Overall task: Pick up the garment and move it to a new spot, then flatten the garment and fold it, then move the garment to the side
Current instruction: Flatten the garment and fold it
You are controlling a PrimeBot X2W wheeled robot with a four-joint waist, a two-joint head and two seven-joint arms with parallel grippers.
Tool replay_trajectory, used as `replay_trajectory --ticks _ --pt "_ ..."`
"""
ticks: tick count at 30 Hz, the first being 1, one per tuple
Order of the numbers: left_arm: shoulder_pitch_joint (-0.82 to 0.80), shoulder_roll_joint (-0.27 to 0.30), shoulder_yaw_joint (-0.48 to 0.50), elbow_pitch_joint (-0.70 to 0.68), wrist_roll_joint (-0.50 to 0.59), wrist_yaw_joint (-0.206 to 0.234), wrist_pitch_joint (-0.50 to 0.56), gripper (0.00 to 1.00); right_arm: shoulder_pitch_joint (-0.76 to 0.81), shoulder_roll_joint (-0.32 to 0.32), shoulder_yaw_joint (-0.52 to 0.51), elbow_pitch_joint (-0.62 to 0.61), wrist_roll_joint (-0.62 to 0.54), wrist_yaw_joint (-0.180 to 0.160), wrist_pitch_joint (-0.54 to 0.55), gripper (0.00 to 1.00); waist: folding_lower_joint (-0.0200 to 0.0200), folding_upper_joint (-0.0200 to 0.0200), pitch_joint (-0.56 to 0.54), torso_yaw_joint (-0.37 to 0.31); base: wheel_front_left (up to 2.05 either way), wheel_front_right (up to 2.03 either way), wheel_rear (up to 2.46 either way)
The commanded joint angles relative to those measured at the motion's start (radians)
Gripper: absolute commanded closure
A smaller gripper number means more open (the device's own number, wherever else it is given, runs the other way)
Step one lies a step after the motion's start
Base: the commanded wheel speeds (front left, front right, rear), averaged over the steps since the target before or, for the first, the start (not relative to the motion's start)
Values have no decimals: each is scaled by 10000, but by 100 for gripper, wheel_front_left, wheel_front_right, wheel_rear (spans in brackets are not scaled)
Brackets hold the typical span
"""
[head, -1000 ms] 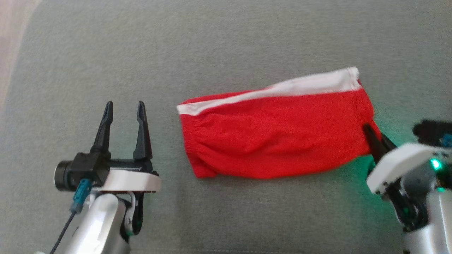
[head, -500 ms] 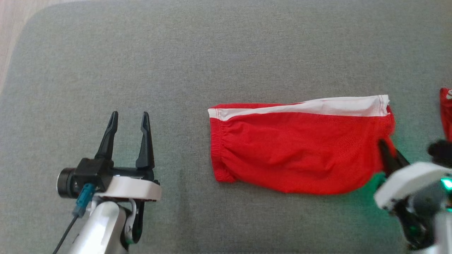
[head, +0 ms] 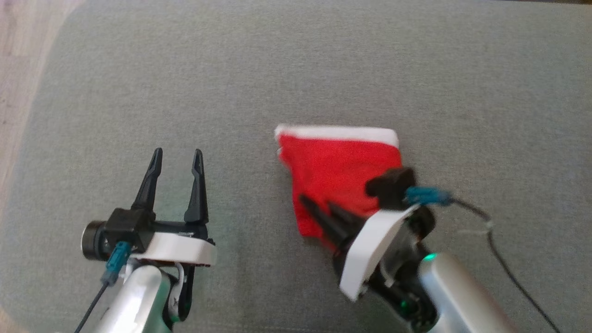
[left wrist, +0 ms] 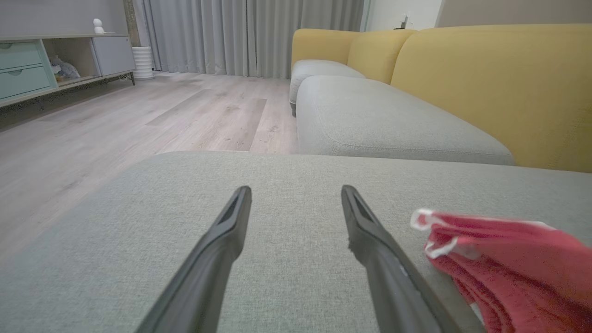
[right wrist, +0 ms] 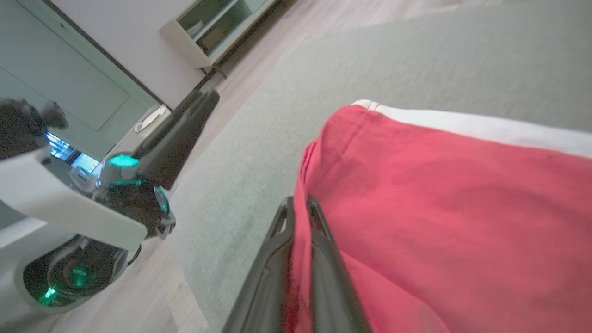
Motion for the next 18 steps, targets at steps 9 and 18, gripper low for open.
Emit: replay_trajectory --ticks 9,18 --pt "-278 39 319 -119 -155 8 -165 0 -337 -8 1166 -137 699 -7 -2279 0 0 0 105 190 0 0 0" --pt "-188 252 481 -127 -133 131 -241 0 -264 -342 -1804 -1060 -1171 -7 -4066 0 0 0 -128 -280 0 0 0"
